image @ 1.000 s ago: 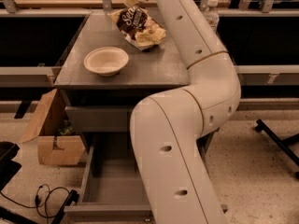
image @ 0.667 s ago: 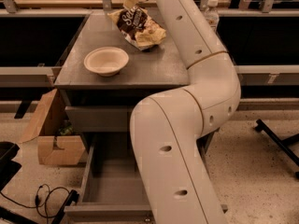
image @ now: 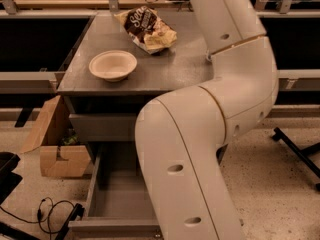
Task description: Pick brown chip bag from middle drawer and place on counter
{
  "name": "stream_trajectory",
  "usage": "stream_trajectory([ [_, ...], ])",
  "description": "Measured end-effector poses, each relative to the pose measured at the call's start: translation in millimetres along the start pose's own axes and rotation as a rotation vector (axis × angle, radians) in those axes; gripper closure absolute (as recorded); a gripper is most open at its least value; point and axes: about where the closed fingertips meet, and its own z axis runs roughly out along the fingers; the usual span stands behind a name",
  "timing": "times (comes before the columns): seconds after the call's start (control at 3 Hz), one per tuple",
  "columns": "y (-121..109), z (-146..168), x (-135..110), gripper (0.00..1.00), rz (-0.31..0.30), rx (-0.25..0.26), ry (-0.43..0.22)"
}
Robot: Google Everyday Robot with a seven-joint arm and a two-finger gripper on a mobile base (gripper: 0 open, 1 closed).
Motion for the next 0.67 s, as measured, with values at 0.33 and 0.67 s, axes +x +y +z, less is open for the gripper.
stream_trajectory([
  [0.33, -38.2, -38.3, 41.2, 0.0, 0.163, 0.102, 0.141],
  [0.67, -18.5, -22.6, 140.3, 0.0, 0.344, 0.094, 0.33],
])
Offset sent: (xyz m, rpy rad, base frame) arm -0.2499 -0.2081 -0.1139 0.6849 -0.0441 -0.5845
